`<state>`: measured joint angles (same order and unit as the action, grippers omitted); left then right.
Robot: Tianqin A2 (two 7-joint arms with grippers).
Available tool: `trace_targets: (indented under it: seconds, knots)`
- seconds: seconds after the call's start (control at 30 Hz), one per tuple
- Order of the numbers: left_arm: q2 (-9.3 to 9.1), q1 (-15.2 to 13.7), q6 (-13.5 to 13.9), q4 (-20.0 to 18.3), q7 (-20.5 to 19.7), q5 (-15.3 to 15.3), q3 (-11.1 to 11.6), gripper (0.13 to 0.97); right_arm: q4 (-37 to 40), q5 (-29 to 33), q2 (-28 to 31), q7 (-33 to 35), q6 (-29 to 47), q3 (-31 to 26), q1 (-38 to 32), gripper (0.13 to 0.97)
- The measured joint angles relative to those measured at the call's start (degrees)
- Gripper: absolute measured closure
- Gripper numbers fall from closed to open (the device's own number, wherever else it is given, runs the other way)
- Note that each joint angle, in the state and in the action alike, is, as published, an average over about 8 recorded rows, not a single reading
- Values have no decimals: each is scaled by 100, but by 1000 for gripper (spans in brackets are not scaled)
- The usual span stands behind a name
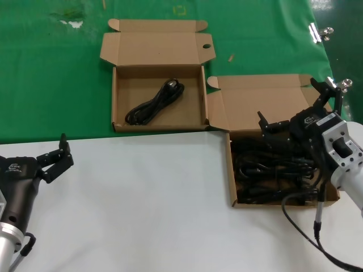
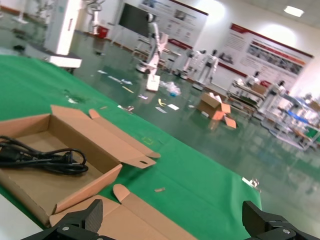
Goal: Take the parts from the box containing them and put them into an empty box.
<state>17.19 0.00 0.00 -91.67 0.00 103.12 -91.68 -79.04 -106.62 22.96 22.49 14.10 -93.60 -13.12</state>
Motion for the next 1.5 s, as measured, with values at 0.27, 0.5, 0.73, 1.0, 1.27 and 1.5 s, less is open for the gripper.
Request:
trace_targets:
  seconds: [0.27, 0.5, 0.73, 1.0, 1.27, 1.5]
  knots:
    - [0, 0, 0, 0, 1, 1, 0, 138, -384, 106, -175, -684, -428, 59, 399, 129]
    - [0, 0, 0, 0, 0, 1, 0, 132, -711, 197, -325, -1263, -793, 108, 740, 129]
    - [0, 0, 0, 0, 0, 1, 0, 132, -1030, 284, -470, -1832, -1150, 157, 1070, 129]
    - [0, 0, 0, 0, -1, 1, 0, 132, -1142, 316, -522, -2035, -1275, 174, 1187, 129]
    - [0, 0, 0, 0, -1, 1, 0, 132, -1144, 316, -523, -2037, -1277, 174, 1188, 129]
    - [0, 0, 0, 0, -1, 1, 0, 132, -1144, 316, -523, -2037, -1277, 174, 1188, 129]
